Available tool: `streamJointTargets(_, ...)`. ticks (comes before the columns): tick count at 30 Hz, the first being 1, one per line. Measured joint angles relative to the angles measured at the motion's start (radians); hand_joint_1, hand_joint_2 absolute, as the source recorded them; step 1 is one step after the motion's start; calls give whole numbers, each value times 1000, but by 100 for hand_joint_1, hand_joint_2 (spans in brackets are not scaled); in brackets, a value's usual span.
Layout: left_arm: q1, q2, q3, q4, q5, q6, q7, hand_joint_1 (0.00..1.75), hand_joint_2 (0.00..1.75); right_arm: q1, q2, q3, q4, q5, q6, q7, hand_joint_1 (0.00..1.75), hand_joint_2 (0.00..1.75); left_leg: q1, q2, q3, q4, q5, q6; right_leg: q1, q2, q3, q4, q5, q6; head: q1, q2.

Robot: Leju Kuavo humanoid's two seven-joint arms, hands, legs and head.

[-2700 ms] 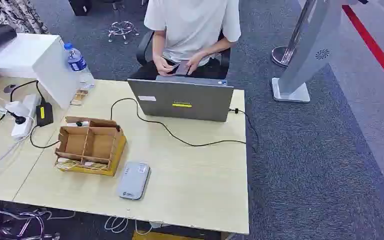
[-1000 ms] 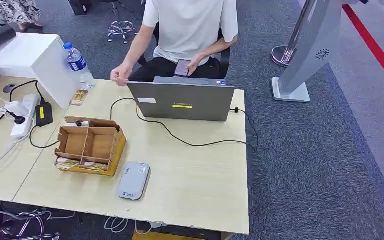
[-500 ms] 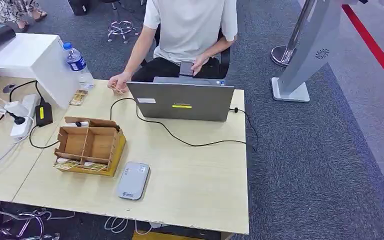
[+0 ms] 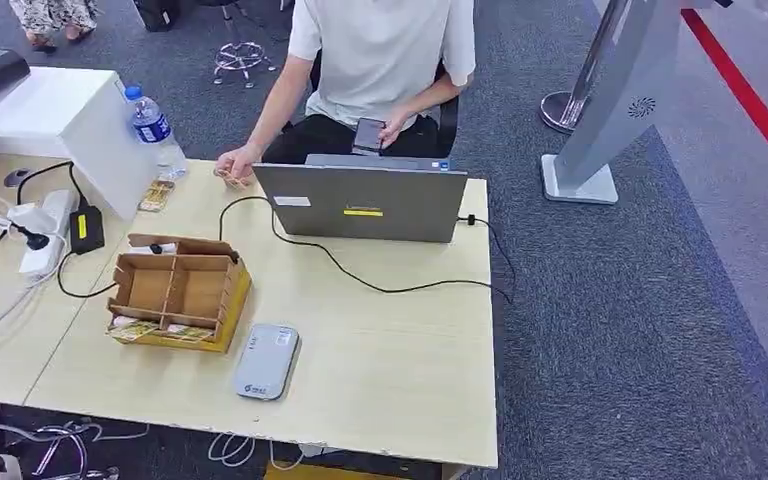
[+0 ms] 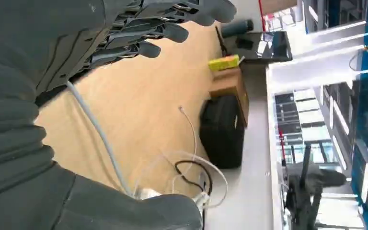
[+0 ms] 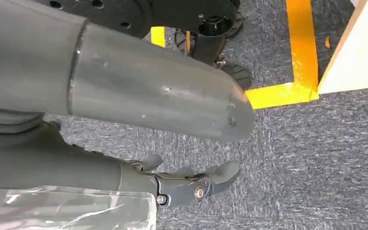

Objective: Pass the card to the sensor for recognition and then transmit it.

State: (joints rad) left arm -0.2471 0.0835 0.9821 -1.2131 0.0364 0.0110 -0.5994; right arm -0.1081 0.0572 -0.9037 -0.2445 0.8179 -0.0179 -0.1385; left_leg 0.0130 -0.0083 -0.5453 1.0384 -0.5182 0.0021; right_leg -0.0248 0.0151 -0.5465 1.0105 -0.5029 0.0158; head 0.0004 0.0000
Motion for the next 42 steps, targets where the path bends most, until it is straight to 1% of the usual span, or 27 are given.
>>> streamJointTargets(5, -74, 9, -121, -13, -156, 41, 57, 0, 175, -4, 3, 4, 2, 14, 0, 11, 0, 0, 0, 0, 0, 0, 1, -1, 0, 0, 0, 0, 2, 0, 0, 0)
streamJointTargets(10, -148, 14, -245, -14, -288, 62, 119, 0, 175, -7, 6, 8, 3, 24, 0, 22, 0, 0, 0, 0, 0, 1, 2, -1, 0, 1, 0, 0, 2, 1, 0, 0)
streamJointTargets(19, -287, 13, -453, -5, -500, 71, 230, 0, 175, -10, 12, 11, 4, 41, 0, 40, 0, 0, 0, 1, 0, 1, 3, -1, 0, 1, -1, 0, 3, 1, 0, 0)
streamJointTargets(31, -479, 13, -731, 55, -782, 81, 389, 0, 175, -14, 18, 25, 8, 63, 0, 63, 0, 0, 0, 1, -1, 2, 3, 0, 0, 1, -1, 0, 4, 1, 0, 0)
streamJointTargets(34, -521, 14, -796, 75, -847, 84, 427, 0, 175, -15, 18, 30, 8, 69, 0, 69, 0, 0, 0, 1, -3, 1, 3, 0, 0, 1, 0, 1, 4, 1, 0, 0)
streamJointTargets(35, -525, 17, -807, 76, -859, 85, 433, 0, 175, -15, 18, 31, 8, 71, 0, 71, 0, 0, 0, 2, -1, 2, 3, 0, 0, 2, -1, 1, 4, 1, 0, 0)
streamJointTargets(37, -541, 16, -823, 81, -879, 88, 447, 0, 175, -14, 19, 31, 8, 71, 0, 73, 0, 0, 0, 4, -2, 2, 3, 0, 0, 5, -4, 1, 5, 0, -4, 0)
streamJointTargets(42, -618, 18, -926, 121, -980, 102, 508, 0, 175, -17, 20, 33, 8, 77, -1, 80, 0, 0, 0, 3, -5, 2, 5, 0, 0, 4, -5, 1, 7, 1, -3, 0)
